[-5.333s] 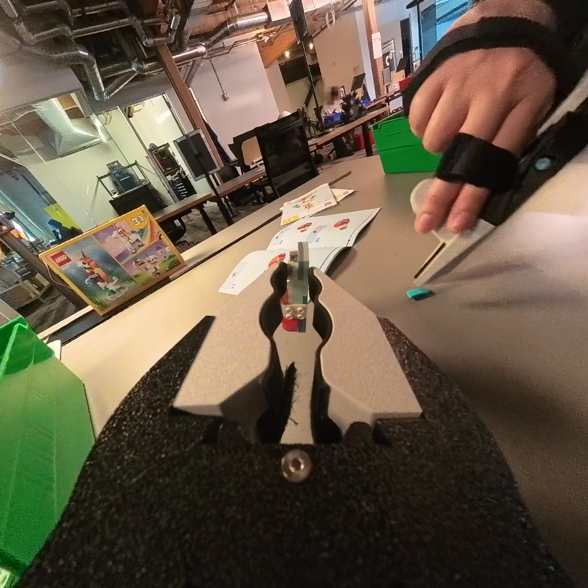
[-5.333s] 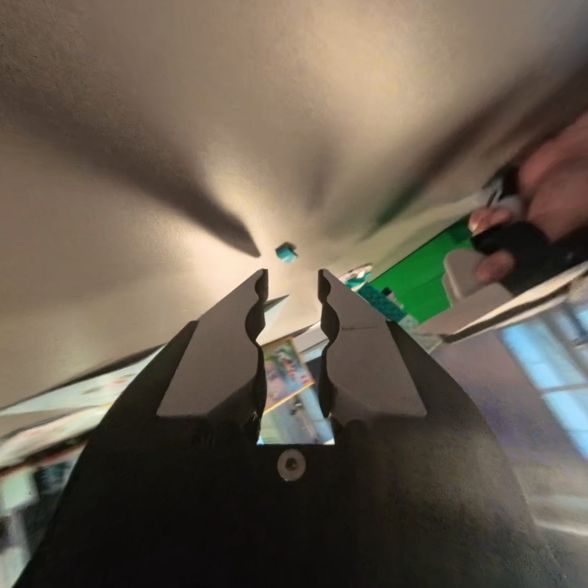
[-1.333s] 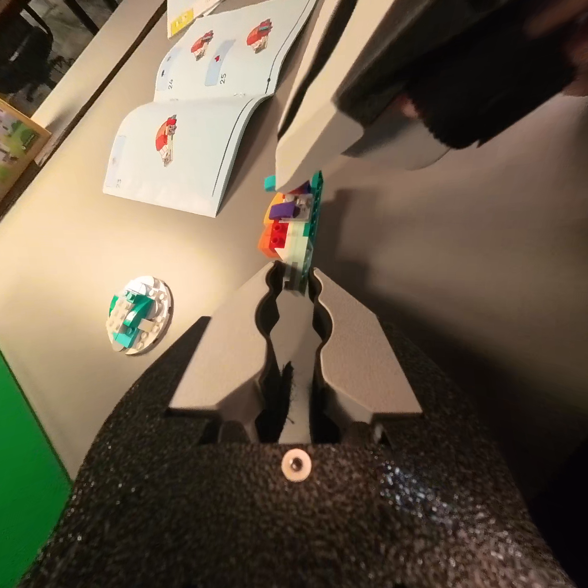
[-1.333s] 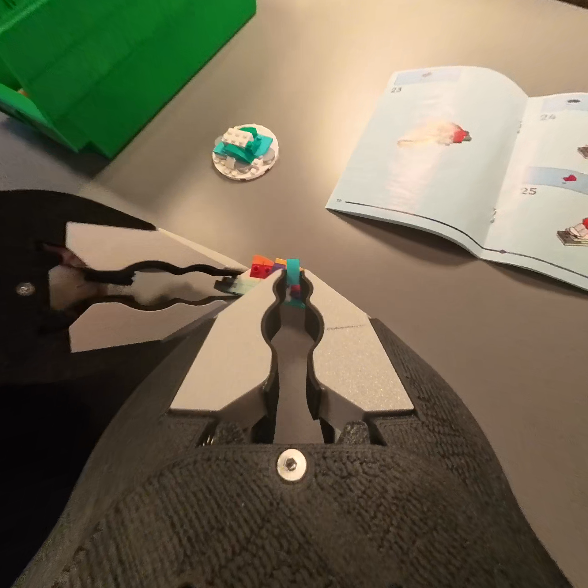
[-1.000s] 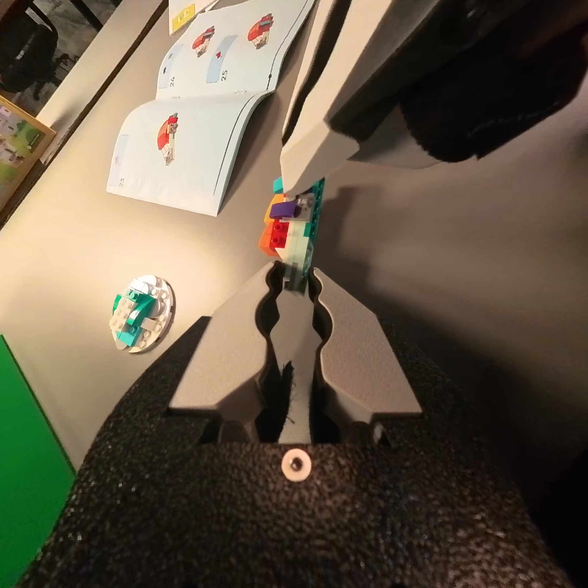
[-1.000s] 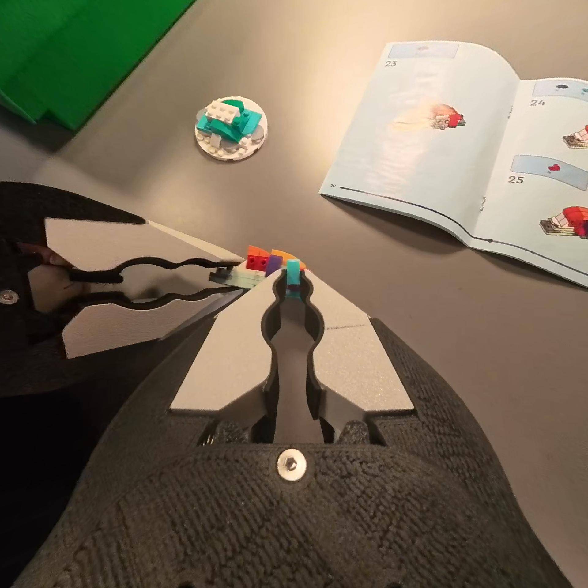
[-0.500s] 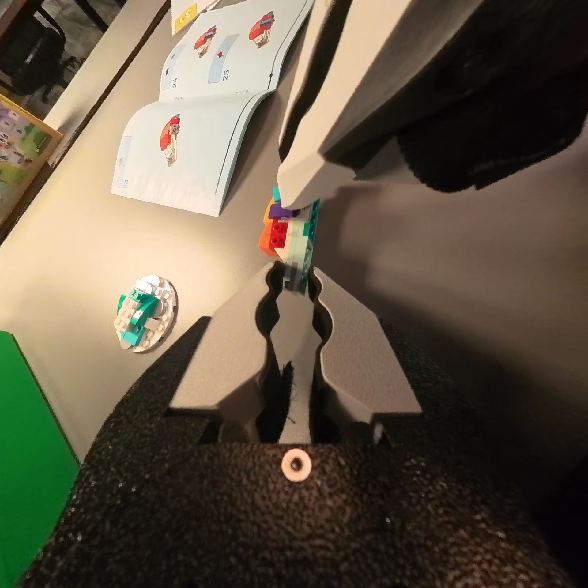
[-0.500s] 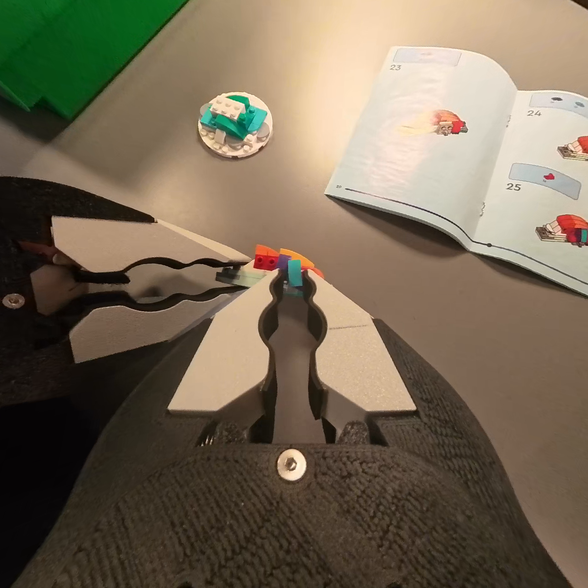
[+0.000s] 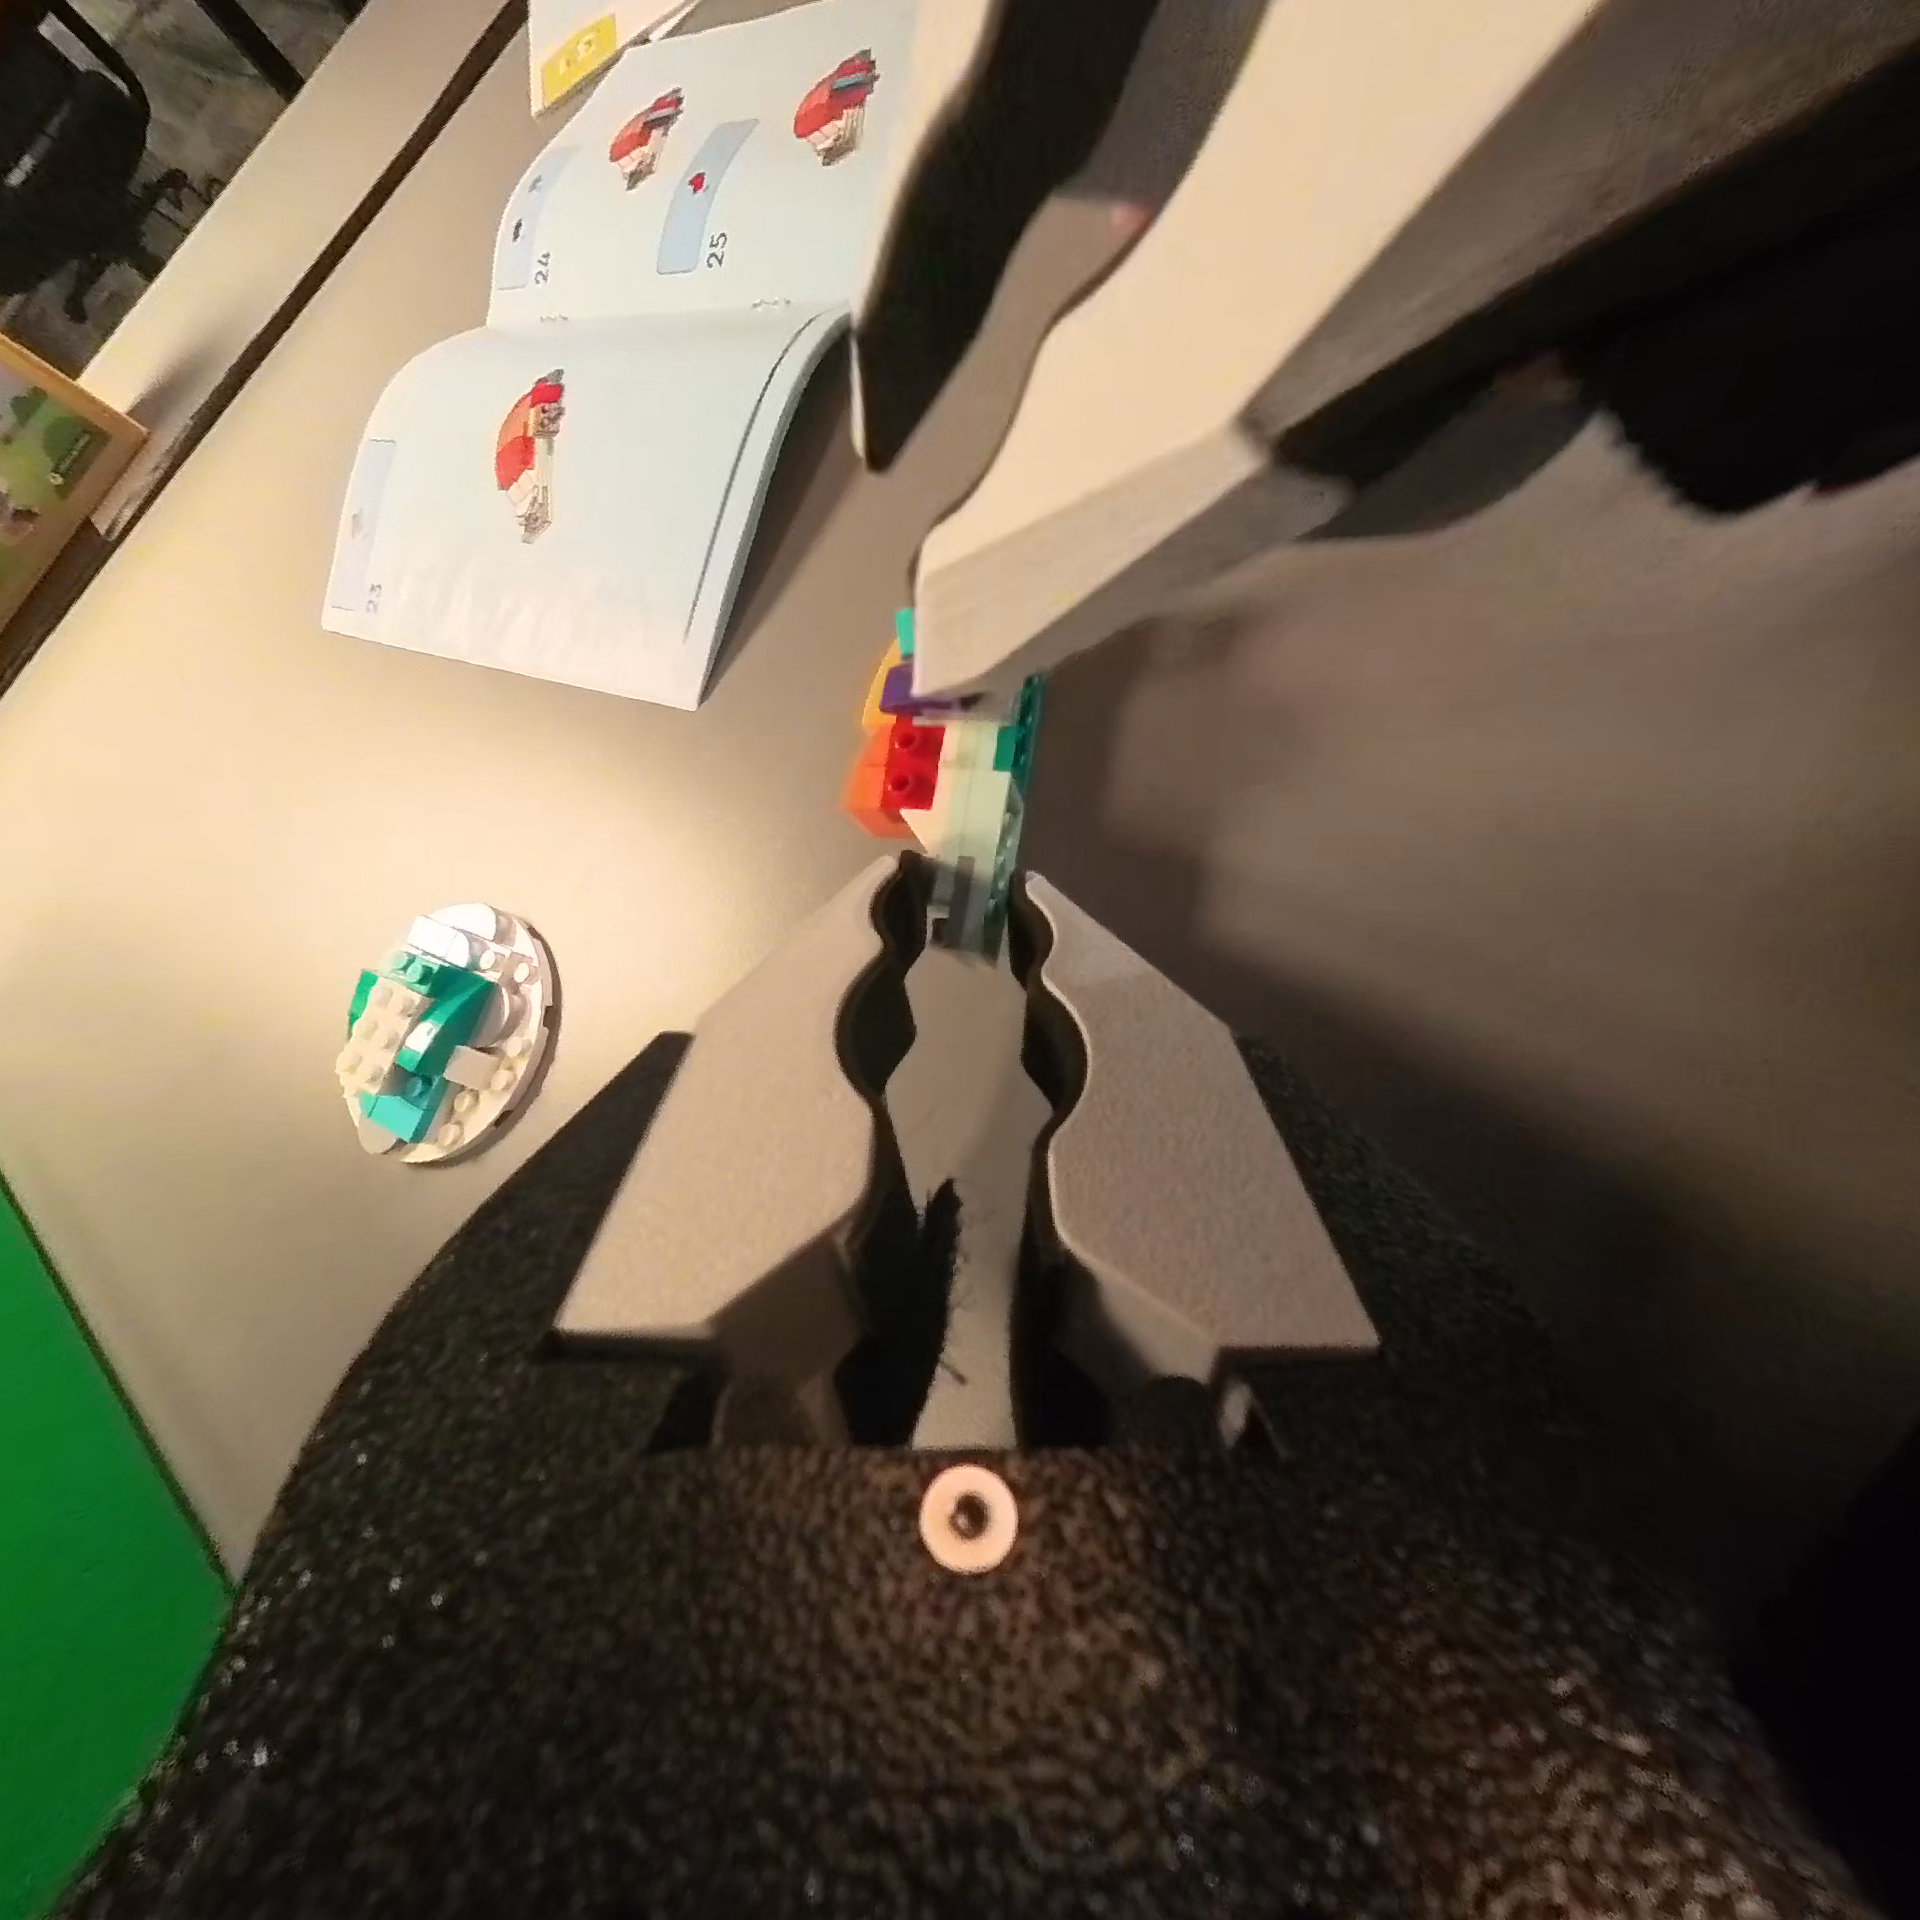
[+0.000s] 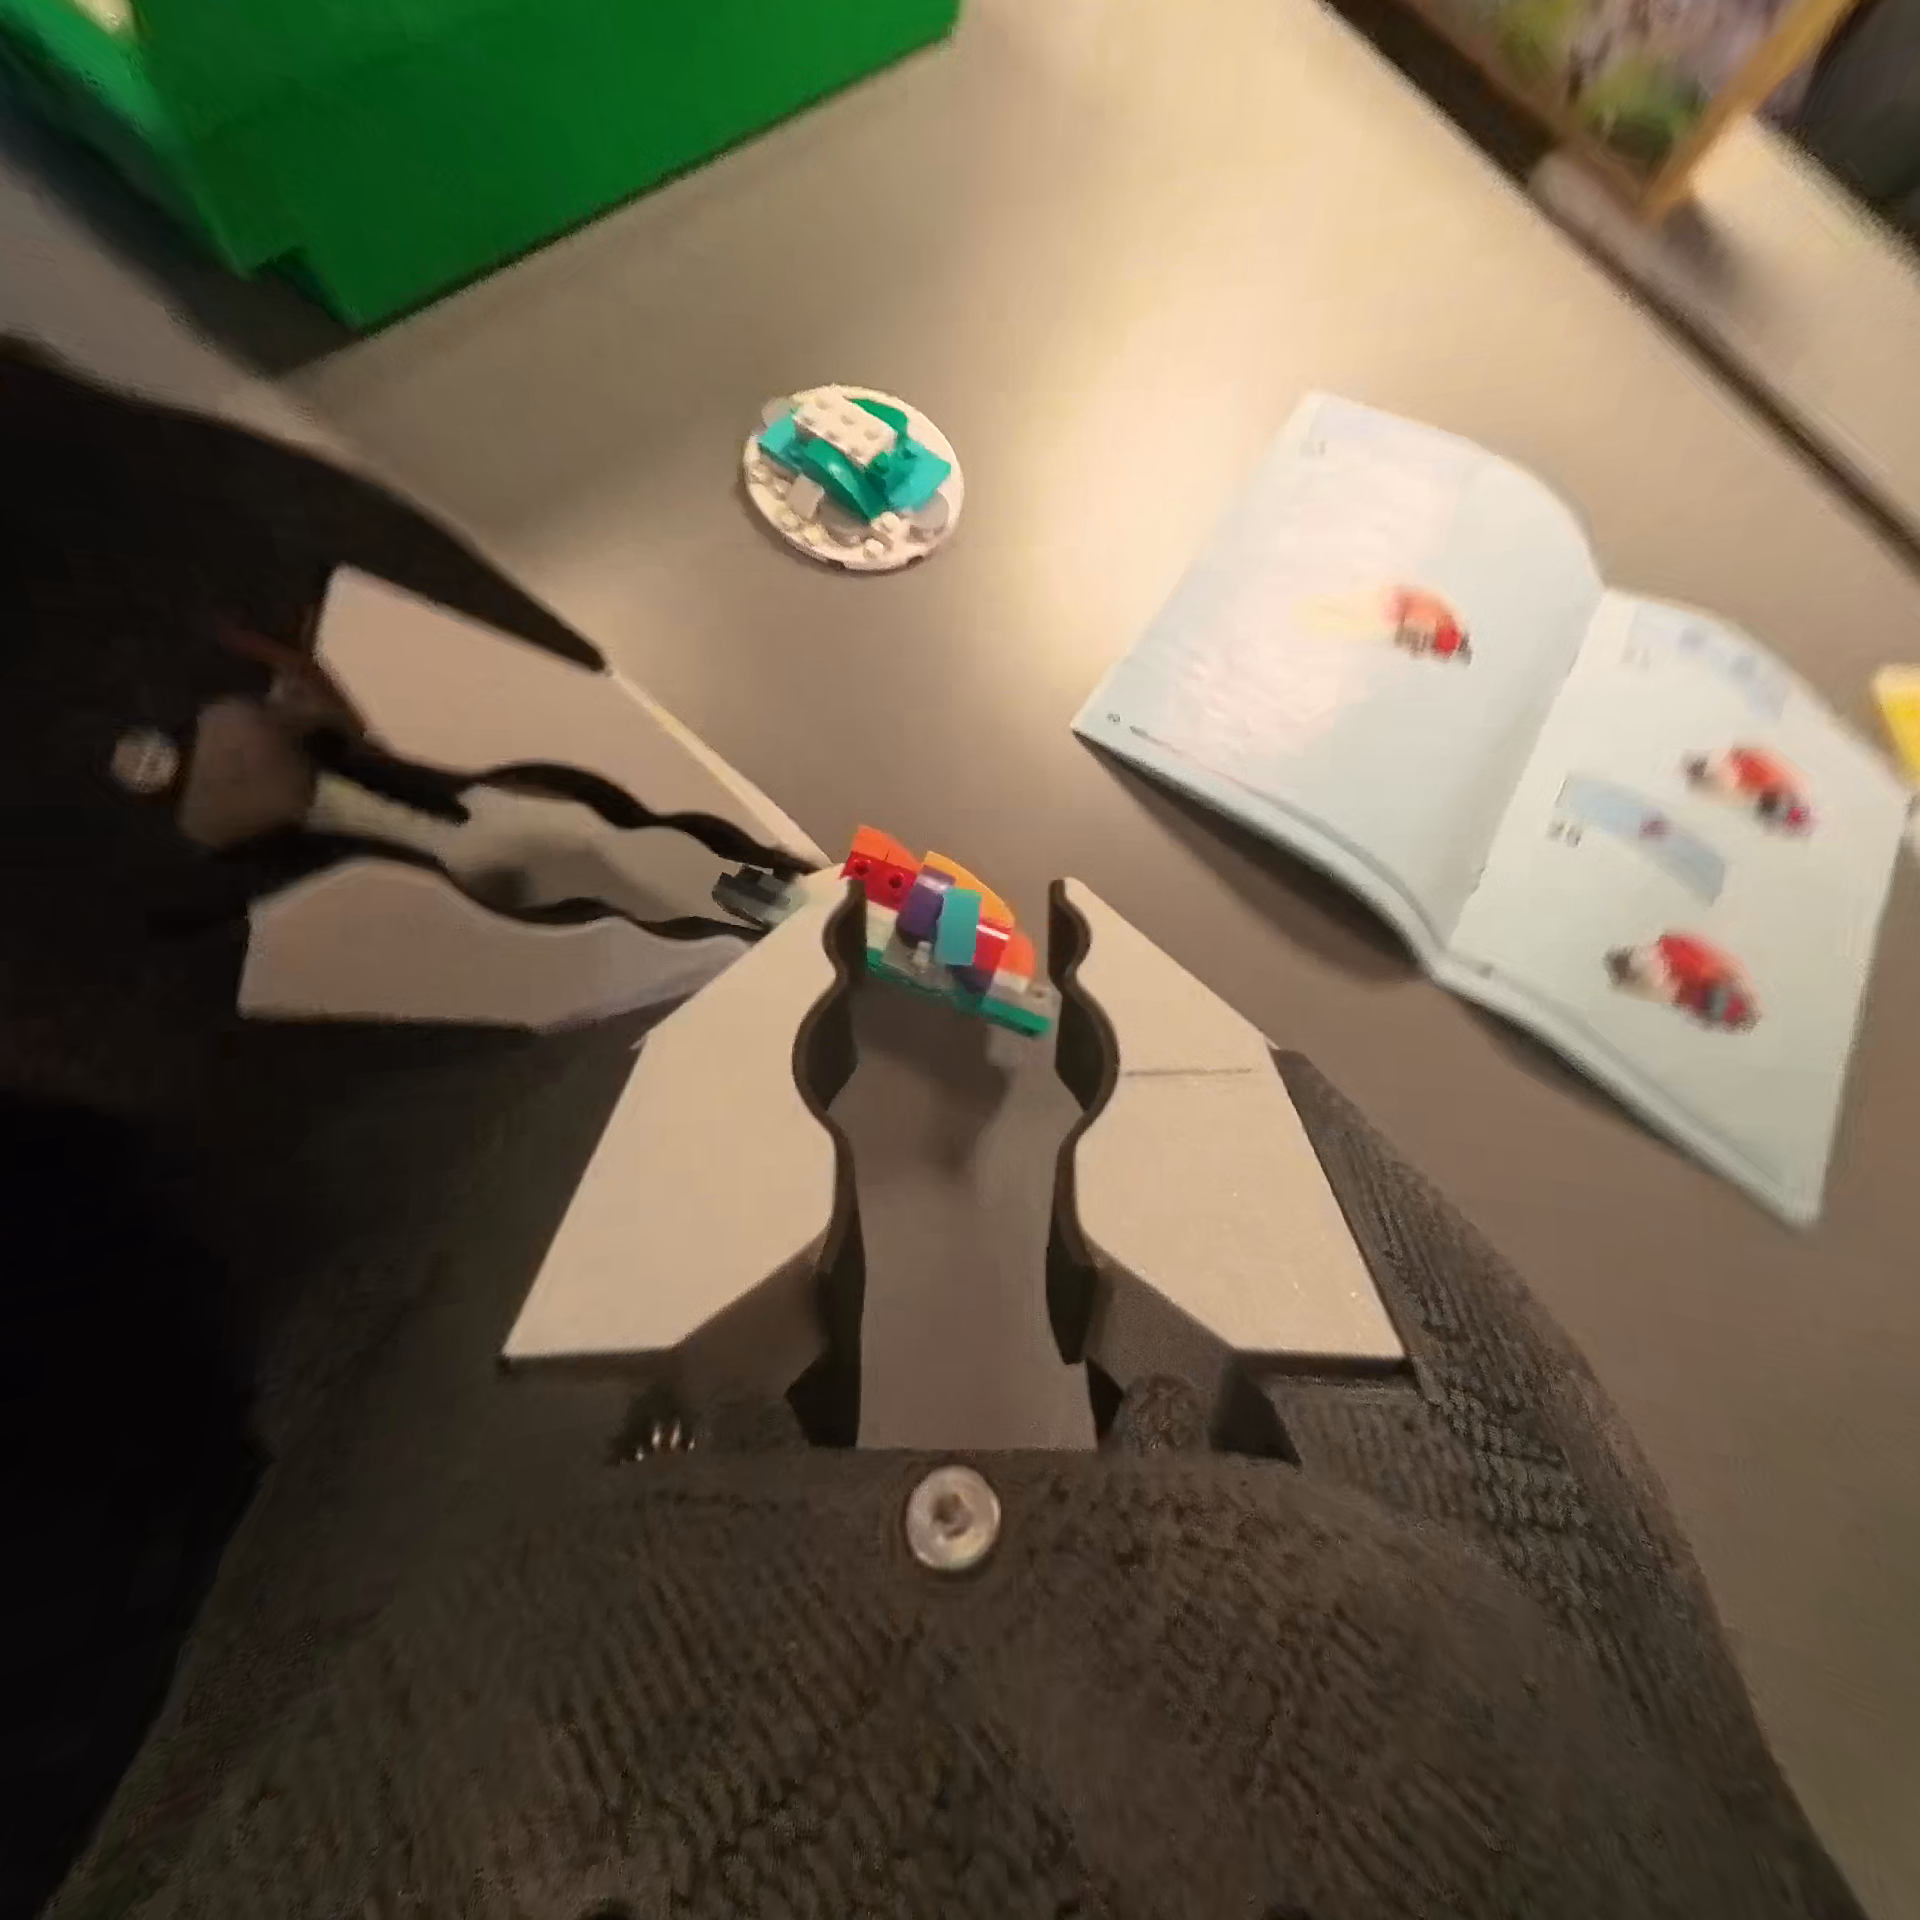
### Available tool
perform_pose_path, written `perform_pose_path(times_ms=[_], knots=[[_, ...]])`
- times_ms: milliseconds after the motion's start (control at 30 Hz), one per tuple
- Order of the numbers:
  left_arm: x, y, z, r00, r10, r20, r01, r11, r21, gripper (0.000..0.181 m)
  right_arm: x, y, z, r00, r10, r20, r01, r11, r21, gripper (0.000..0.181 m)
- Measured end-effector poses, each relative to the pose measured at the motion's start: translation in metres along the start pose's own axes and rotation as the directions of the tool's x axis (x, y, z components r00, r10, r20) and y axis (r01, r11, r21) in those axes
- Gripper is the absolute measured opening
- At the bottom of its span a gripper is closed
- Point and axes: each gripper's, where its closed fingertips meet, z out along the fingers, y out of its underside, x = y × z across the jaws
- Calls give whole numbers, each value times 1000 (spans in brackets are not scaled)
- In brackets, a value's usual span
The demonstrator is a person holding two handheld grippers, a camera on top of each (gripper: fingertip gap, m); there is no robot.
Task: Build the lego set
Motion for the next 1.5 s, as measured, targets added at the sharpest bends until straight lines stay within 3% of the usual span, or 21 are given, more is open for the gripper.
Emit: perform_pose_path(times_ms=[167, 233, 367, 500, 633, 833, 1167, 1300, 1433, 1500], knots=[[0, 0, 0, 1000, -13, -18, 13, 1000, 10, 13, -3, 2, -17, 899, -431, 73, 426, 901, 78, 41], [0, -1, 0, 1000, -11, -13, 11, 1000, 12, 13, -4, 6, -17, 812, -582, 47, 577, 812, 90, 45], [-1, -1, 1, 1000, -26, -18, 26, 1000, 12, 13, -7, 22, -6, 564, -825, -31, 825, 561, 66, 54], [-4, -3, 2, 998, -49, -25, 50, 998, 38, 12, -1, 28, 6, 431, -896, -112, 902, 430, 31, 59], [-5, -4, 2, 989, -117, -85, 121, 992, 39, 13, 2, 16, 9, 377, -901, -213, 925, 379, 30, 60], [-13, -20, -13, 961, -216, -171, 239, 962, 129, 12, 7, 5, 11, 229, -919, -320, 965, 257, -46, 58], [-15, -14, -16, 958, -225, -176, 244, 964, 100, 12, 3, 0, 14, 153, -935, -321, 981, 183, -64, 57], [-16, -11, -15, 967, -202, -156, 218, 971, 93, 12, 3, 0, 13, 173, -935, -311, 979, 197, -49, 57], [-21, 8, -18, 987, -139, -84, 143, 989, 42, 13, 9, 8, 9, 303, -920, -250, 951, 309, 16, 57], [-27, 20, -24, 992, -121, -40, 122, 992, 15, 13, 16, 9, 7, 484, -854, -190, 875, 477, 81, 48]])
